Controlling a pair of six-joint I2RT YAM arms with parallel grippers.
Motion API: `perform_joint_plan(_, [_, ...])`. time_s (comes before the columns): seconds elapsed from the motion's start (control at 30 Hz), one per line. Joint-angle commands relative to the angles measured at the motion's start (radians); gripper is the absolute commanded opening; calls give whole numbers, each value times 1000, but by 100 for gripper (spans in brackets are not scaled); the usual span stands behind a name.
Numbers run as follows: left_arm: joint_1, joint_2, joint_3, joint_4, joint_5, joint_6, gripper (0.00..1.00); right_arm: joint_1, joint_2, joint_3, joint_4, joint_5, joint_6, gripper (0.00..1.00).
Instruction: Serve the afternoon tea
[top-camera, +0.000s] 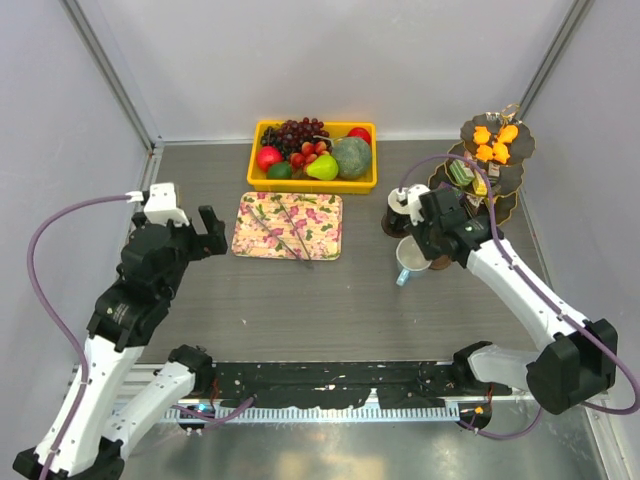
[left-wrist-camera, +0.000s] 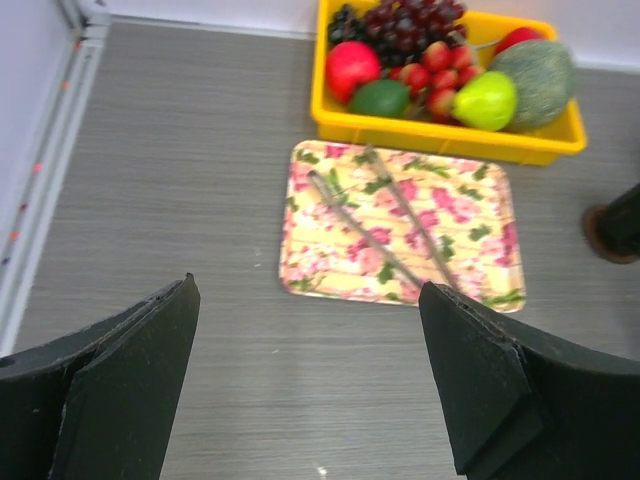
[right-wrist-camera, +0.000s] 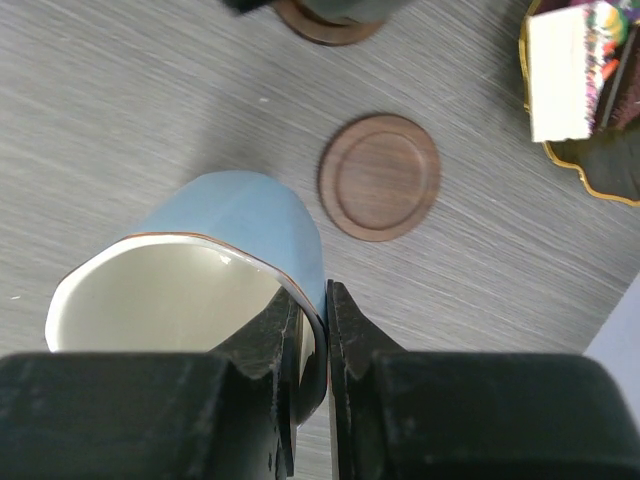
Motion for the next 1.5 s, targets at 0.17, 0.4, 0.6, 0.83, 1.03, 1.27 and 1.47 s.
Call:
perform_joint_plan(0.17, [-64,-87,-185,127,-293,174,99,-294,-22,28,127,-131,-217,5])
perform_joint_plan(0.4, [-78,-102,-206,144,-344,191,99,-415,69,46,186,-256,-232,5])
perform_joint_plan(0.6, [-78,-116,-231,173,-382,218,99,-461,175,74,215,-298,-229,5])
perform_joint_plan(0.83, [-76,-118,-242,189,-382,235,99,-489,199,72,221,-303,-231,6])
perform_joint_plan(1.03, [-78,-124,-249,197,-375,241,99,-508,218,78,221,-333,-229,8])
perform_joint_plan(1.27, [-78,-124,-251,200,-369,246,99,-511,250,109,189,-359,-254,11])
perform_joint_plan(1.47, [-78,-124,-257,204,-373,251,99,-512,265,124,173,-362,-260,22])
